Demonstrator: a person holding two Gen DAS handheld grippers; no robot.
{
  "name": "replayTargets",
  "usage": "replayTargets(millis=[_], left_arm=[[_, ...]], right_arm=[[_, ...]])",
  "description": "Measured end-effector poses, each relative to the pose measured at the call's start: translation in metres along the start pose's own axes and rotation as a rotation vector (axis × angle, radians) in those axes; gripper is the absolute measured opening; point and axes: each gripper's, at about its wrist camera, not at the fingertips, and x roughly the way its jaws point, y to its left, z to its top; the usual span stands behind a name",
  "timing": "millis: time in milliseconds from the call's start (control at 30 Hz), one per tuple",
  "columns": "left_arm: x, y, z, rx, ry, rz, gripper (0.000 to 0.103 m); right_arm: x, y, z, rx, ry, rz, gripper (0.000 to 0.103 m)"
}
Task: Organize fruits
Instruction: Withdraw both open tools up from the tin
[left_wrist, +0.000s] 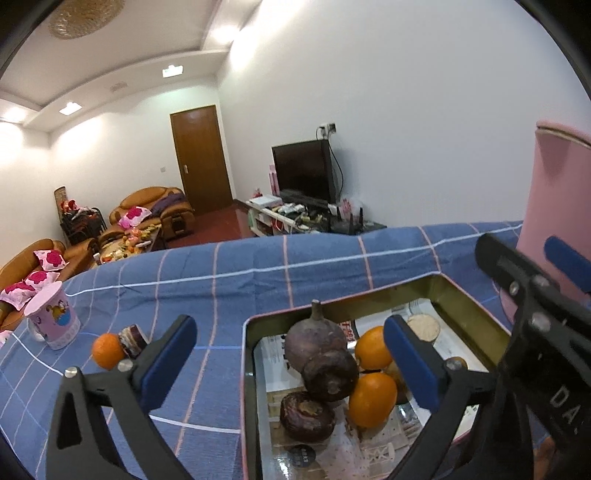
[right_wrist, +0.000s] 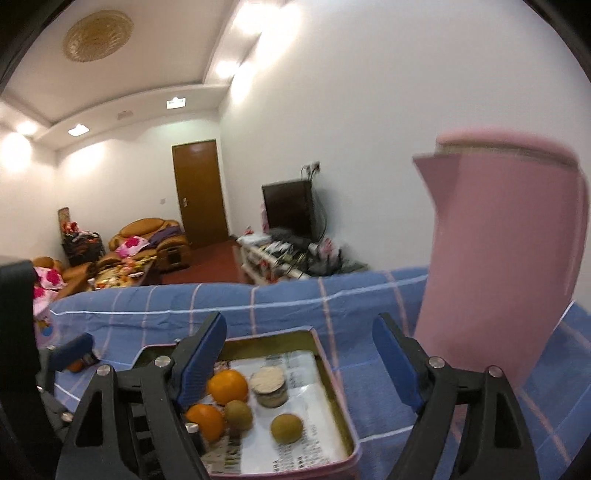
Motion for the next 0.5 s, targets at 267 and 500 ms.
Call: replayTargets(millis=[267,500], left_arm=[[-0.006,0.007,-0.002,-0.022,-0.015,0.021,0.103],[-0.021,0.015,-0.008,-0.035,-0.067,0.02,0.103]], right_arm=[[-0.006,-0.003,-0.002,0.009,-0.012,-0.023,0.087],[-0.013,0.002,-0.006,-0.006,0.005,-0.051,0.087]])
